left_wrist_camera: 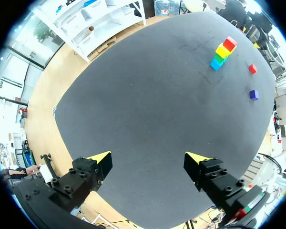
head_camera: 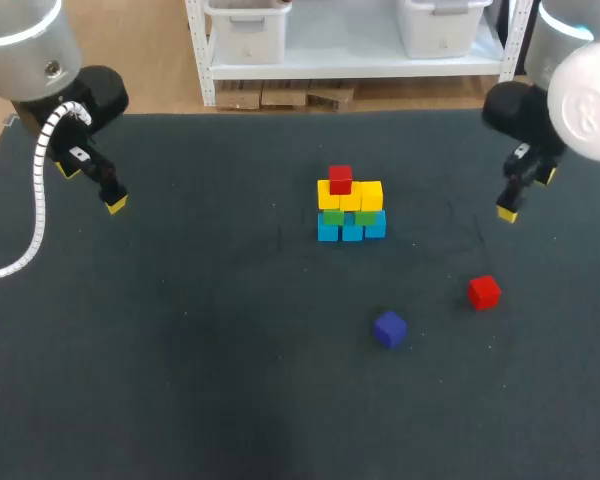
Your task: Place the blue cubes, place green cubes on the blue cubes, place the yellow cubes on the green cubes, then place the red cubes on the yellow cubes, and place purple cube on the red cubes.
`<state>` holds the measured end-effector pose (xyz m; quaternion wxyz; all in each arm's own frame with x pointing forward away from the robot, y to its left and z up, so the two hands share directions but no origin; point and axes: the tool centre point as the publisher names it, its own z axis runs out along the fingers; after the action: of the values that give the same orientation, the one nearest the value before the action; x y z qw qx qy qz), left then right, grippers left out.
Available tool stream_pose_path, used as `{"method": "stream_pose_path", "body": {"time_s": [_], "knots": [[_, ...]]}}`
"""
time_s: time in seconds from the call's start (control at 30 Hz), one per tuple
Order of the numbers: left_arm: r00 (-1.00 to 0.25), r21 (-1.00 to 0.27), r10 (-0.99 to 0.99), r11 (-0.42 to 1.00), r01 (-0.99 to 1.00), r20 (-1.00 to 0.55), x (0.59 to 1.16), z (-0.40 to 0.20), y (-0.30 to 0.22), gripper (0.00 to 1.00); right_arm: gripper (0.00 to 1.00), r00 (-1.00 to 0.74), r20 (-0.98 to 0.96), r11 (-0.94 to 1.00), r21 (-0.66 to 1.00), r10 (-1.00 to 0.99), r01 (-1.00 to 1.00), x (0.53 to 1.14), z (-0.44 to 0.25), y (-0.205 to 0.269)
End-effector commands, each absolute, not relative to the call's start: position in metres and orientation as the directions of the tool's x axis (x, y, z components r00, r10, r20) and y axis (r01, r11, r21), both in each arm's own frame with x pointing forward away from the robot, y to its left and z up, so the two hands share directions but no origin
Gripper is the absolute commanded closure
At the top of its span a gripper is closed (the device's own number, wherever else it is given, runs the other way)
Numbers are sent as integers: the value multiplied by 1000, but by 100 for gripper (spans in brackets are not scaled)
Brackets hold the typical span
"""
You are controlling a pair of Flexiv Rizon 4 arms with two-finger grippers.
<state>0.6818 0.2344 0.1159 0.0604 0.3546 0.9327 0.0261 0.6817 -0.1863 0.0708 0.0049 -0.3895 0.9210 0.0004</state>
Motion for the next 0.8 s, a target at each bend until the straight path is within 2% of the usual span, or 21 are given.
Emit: {"method": "stream_pose_path", "body": {"time_s": [0.03, 0.5, 0.8], "knots": [[-740, 89, 666, 746, 660, -92, 683, 116, 235, 0, 0, -716, -57, 718, -22, -696, -696, 653, 65, -182], [-740, 89, 666, 746, 660, -92, 683, 116, 235, 0, 0, -760, 0, 759, -23, -650, -650, 618, 39, -139], [-740, 89, 666, 746, 660, -92, 683, 116, 235, 0, 0, -811, 51, 813, 43, -583, -581, 608, 21, -137]]}}
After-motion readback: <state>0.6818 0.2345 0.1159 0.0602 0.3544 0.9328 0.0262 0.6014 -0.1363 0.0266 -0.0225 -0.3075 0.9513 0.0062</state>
